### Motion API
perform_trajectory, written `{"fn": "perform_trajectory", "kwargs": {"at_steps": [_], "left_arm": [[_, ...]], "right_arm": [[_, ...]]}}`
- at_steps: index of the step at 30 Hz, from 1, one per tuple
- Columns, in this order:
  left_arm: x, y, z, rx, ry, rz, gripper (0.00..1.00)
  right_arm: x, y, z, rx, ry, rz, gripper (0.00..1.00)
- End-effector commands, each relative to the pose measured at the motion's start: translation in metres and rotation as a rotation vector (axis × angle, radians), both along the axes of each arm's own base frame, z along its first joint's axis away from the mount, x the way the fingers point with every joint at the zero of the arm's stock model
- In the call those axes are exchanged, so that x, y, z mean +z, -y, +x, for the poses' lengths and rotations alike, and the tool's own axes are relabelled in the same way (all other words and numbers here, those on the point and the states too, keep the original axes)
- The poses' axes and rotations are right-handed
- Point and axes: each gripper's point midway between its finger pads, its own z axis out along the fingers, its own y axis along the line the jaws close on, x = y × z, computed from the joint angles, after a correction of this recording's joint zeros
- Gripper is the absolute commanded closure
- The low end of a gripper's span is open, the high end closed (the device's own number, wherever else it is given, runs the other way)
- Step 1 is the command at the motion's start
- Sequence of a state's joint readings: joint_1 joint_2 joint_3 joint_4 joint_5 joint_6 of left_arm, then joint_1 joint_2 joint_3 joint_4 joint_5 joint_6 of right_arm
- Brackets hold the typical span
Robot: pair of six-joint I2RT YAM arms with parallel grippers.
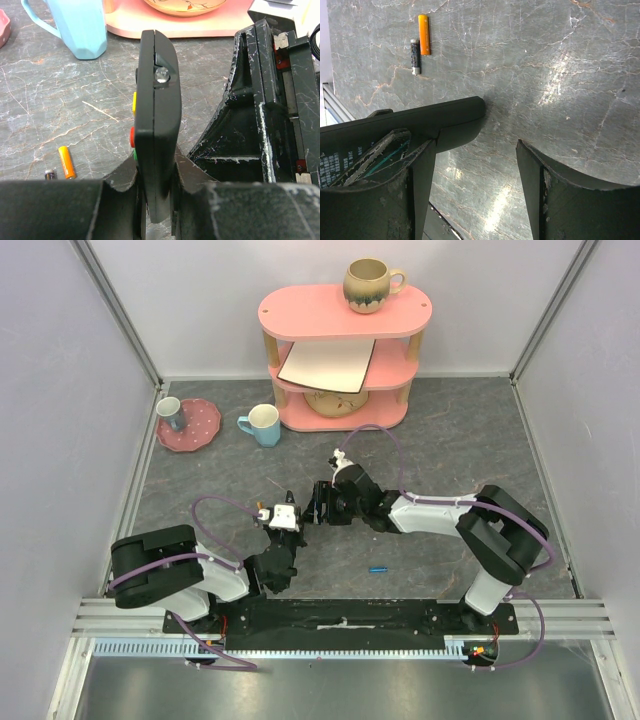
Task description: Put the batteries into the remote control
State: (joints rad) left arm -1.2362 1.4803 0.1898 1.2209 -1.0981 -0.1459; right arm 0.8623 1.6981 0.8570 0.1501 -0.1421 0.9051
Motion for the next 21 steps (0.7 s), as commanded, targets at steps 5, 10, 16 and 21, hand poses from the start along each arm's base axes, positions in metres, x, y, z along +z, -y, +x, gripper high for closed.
{"fn": "perform_trajectory", "kwargs": {"at_steps": [5, 10, 16, 21], "left_arm": [[0.0261, 0.0102, 0.0002, 0.0, 0.048, -0.122, 0.98], [0.0227, 0.0084, 0.0004, 0.015, 0.039, -0.105, 0.98], [0.0217, 0.0083, 0.001, 0.022, 0.034, -0.105, 0.98], [0.0225, 0.0083, 0.0011, 0.023, 0.033, -0.105, 0.98]], "right_arm": [[-0.0671, 0.0579, -0.0308, -0.013, -0.104, -0.282, 0.29], [-0.0673, 0.0618, -0.0325, -0.016, -0.104, -0.286, 0.29], [-0.0673, 0.0638, -0.0335, -0.018, -0.105, -0.285, 0.29], [-0.0648, 0.0623, -0.0326, -0.018, -0.101, -0.279, 0.28]]}}
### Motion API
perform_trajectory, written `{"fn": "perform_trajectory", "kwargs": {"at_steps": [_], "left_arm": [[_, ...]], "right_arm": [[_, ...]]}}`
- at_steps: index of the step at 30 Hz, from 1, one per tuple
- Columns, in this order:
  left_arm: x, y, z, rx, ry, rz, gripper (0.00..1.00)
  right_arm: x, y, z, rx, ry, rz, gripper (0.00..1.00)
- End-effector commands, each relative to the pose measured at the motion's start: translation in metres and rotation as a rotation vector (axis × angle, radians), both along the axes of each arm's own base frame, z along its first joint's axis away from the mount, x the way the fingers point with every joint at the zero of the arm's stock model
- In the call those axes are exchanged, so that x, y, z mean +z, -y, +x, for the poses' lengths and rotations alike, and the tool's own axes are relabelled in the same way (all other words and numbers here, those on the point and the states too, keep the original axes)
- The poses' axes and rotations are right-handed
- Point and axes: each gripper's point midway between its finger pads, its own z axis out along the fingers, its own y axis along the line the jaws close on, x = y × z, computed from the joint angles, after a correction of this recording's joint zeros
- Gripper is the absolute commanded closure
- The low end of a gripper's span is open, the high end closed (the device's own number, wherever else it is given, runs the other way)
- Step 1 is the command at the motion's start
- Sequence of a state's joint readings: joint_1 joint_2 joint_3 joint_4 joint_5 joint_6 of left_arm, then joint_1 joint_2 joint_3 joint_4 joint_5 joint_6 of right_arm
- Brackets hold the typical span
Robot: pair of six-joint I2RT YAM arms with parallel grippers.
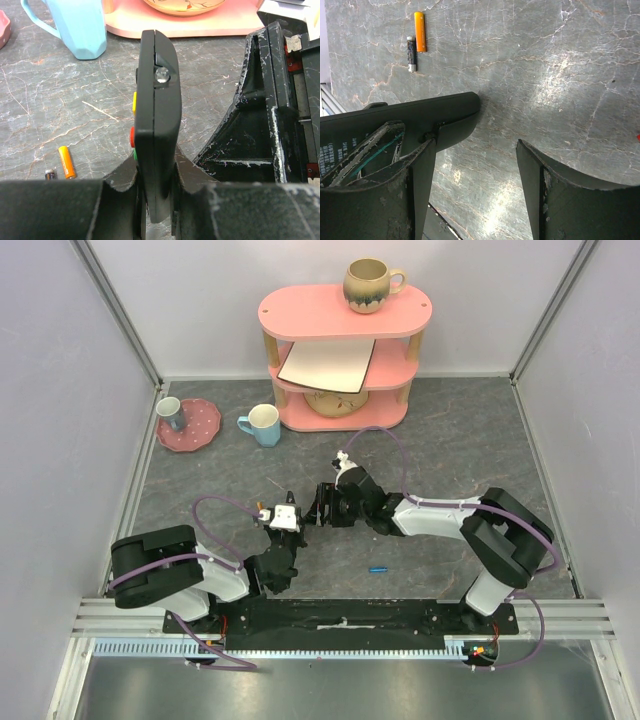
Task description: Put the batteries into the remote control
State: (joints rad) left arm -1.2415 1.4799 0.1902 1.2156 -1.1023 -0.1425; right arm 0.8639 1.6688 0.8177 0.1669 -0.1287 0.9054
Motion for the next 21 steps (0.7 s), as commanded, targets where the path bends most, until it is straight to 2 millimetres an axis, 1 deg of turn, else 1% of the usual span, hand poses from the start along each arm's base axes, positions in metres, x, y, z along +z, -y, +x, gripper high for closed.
{"fn": "perform_trajectory", "kwargs": {"at_steps": [1, 11, 21], "left_arm": [[0.023, 0.009, 0.002, 0.023, 0.033, -0.113, 0.98], [0.023, 0.009, 0.001, 0.018, 0.025, -0.109, 0.98], [0.022, 0.013, 0.001, 0.008, 0.014, -0.103, 0.98]], "right_arm": [[-0.064, 0.056, -0.029, -0.01, -0.112, -0.277, 0.28], [-0.052, 0.054, -0.029, -0.014, -0.094, -0.25, 0.28], [-0.039, 0.047, -0.021, -0.018, -0.069, -0.225, 0.26]]}}
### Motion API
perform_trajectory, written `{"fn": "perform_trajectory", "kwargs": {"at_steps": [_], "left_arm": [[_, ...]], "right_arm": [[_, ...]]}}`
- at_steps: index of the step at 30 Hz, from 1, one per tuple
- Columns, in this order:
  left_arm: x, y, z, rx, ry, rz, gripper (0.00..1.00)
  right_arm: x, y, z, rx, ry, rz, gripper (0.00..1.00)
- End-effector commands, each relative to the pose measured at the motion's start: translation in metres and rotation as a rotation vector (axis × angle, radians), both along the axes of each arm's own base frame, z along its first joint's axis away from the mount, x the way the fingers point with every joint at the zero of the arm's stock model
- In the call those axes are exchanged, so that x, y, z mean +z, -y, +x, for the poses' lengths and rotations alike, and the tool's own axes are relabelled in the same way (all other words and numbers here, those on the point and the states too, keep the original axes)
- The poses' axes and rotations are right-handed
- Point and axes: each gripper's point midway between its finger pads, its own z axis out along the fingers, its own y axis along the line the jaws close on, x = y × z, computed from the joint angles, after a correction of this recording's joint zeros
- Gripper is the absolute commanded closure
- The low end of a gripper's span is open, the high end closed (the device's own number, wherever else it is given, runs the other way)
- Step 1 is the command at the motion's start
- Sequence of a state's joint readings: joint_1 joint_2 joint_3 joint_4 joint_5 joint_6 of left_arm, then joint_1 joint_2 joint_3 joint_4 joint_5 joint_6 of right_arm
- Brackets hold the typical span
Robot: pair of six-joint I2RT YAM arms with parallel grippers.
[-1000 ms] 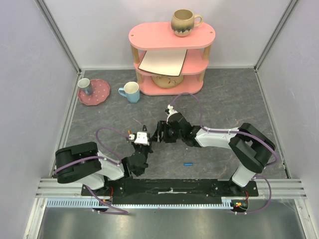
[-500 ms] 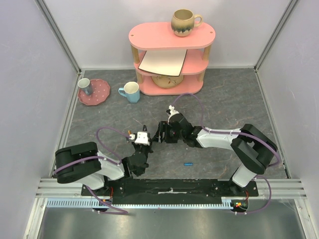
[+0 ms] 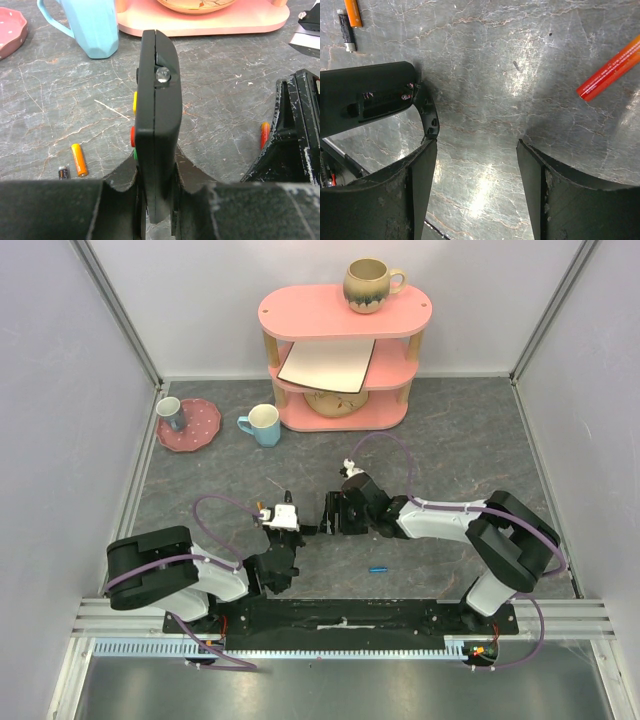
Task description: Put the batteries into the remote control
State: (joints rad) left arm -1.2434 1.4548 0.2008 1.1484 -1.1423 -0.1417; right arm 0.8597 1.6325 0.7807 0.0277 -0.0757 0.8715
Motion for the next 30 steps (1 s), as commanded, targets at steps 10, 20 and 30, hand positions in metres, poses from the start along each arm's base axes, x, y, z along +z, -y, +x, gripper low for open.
{"fn": "perform_trajectory", "kwargs": {"at_steps": [10, 20, 30], "left_arm": [[0.026, 0.016, 0.001, -0.017, 0.025, -0.137, 0.98], [0.032, 0.01, 0.0, -0.001, 0.027, -0.148, 0.98], [0.047, -0.02, -0.003, 0.103, 0.025, -0.166, 0.98]], "right_arm": [[0.014, 0.012, 0.003, -0.015, 0.039, -0.067, 0.25], [0.051, 0.015, 0.01, -0.002, 0.126, -0.054, 0.22], [0.044, 0.021, 0.006, 0.112, 0.204, -0.087, 0.27]]}}
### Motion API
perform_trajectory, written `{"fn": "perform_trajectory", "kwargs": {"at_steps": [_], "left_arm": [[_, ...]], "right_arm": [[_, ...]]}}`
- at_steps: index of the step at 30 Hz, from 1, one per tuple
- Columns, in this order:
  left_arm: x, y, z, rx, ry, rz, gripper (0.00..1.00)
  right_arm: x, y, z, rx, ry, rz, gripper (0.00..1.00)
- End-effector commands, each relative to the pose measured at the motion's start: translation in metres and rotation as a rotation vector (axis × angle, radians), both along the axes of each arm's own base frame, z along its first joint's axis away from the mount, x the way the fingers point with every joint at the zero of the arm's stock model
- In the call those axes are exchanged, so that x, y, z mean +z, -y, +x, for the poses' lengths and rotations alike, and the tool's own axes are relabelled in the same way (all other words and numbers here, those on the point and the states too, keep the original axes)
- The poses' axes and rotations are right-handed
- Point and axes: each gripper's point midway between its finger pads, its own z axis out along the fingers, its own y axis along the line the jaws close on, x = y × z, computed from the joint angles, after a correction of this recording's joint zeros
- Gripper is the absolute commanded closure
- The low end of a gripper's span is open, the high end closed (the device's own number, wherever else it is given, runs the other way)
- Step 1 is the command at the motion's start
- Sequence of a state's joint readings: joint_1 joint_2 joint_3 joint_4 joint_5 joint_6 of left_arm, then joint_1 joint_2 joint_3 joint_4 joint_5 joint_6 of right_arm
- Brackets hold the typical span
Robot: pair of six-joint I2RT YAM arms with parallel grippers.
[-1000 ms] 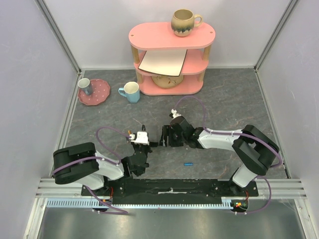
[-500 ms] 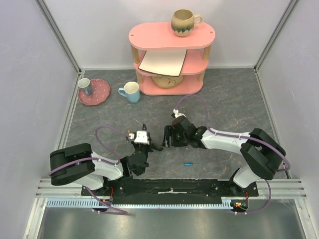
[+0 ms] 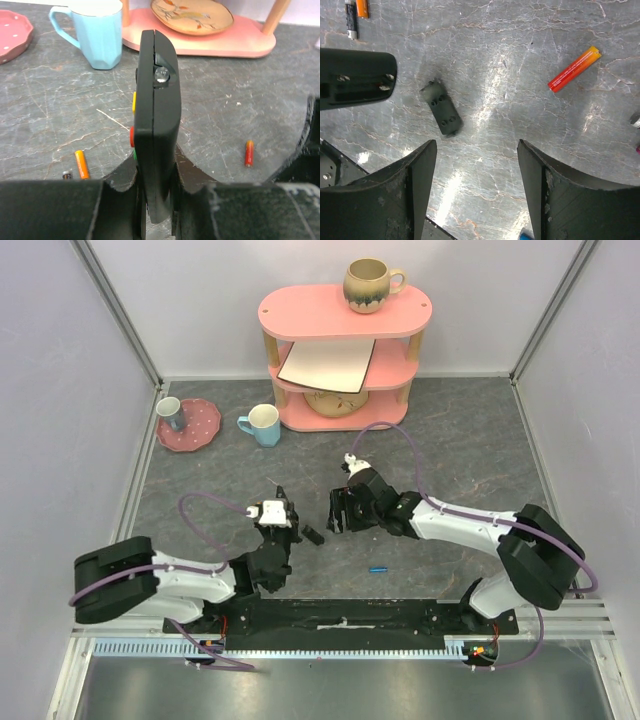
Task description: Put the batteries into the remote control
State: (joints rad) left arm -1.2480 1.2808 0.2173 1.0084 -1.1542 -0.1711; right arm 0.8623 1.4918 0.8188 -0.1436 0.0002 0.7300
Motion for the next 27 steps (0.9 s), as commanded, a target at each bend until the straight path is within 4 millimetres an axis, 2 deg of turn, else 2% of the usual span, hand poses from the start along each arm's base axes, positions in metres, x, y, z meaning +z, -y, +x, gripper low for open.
{"fn": "perform_trajectory", "kwargs": {"at_steps": [1, 3, 4, 5, 7, 8, 12, 13, 15, 16, 17, 18, 19, 20, 21, 27], "left_arm": [[0.011, -0.02, -0.003, 0.1, -0.021, -0.075, 0.98], [0.006, -0.026, -0.007, 0.108, -0.062, -0.093, 0.98], [0.018, -0.024, -0.008, 0.115, -0.074, -0.252, 0.98], [0.002, -0.035, -0.013, 0.126, -0.12, -0.168, 0.98], [0.006, -0.036, -0.018, 0.107, -0.145, -0.26, 0.98], [0.0, -0.04, -0.021, 0.098, -0.17, -0.239, 0.98], [0.004, -0.035, -0.034, -0.005, -0.235, -0.337, 0.98], [0.003, -0.035, -0.036, -0.031, -0.241, -0.343, 0.98], [0.022, -0.025, -0.043, -0.136, -0.222, -0.437, 0.98], [0.019, -0.026, -0.046, -0.167, -0.216, -0.433, 0.98], [0.034, -0.025, -0.048, -0.209, -0.184, -0.509, 0.98], [0.037, -0.017, -0.053, -0.281, -0.164, -0.533, 0.98], [0.043, -0.013, -0.057, -0.335, -0.136, -0.552, 0.98], [0.066, -0.004, -0.065, -0.442, -0.073, -0.623, 0.98], [0.056, -0.002, -0.068, -0.465, -0.081, -0.619, 0.98], [0.068, 0.014, -0.085, -0.612, -0.086, -0.675, 0.98]], "right_arm": [[0.007, -0.004, -0.001, 0.084, 0.066, 0.01, 0.27], [0.006, -0.012, -0.004, 0.109, 0.066, 0.03, 0.29], [0.002, -0.015, -0.007, 0.121, 0.053, 0.032, 0.3], [0.002, -0.021, -0.011, 0.137, 0.056, 0.037, 0.3], [-0.001, -0.029, -0.013, 0.159, 0.058, 0.032, 0.31], [-0.001, -0.033, -0.015, 0.169, 0.064, 0.029, 0.31], [0.001, -0.033, -0.012, 0.149, 0.086, 0.017, 0.32], [0.008, -0.031, -0.012, 0.144, 0.105, 0.027, 0.31], [0.014, -0.02, -0.004, 0.102, 0.157, 0.003, 0.3], [0.027, -0.015, -0.001, 0.083, 0.194, 0.014, 0.3], [0.028, -0.008, 0.0, 0.066, 0.208, 0.002, 0.29], [0.043, -0.001, 0.006, 0.035, 0.264, 0.002, 0.29], [0.046, 0.006, 0.007, 0.016, 0.282, -0.013, 0.29], [0.05, 0.016, 0.013, -0.023, 0.317, -0.039, 0.28], [0.062, 0.023, 0.015, -0.05, 0.348, -0.031, 0.27], [0.081, 0.072, 0.027, -0.225, 0.465, -0.122, 0.24]]}}
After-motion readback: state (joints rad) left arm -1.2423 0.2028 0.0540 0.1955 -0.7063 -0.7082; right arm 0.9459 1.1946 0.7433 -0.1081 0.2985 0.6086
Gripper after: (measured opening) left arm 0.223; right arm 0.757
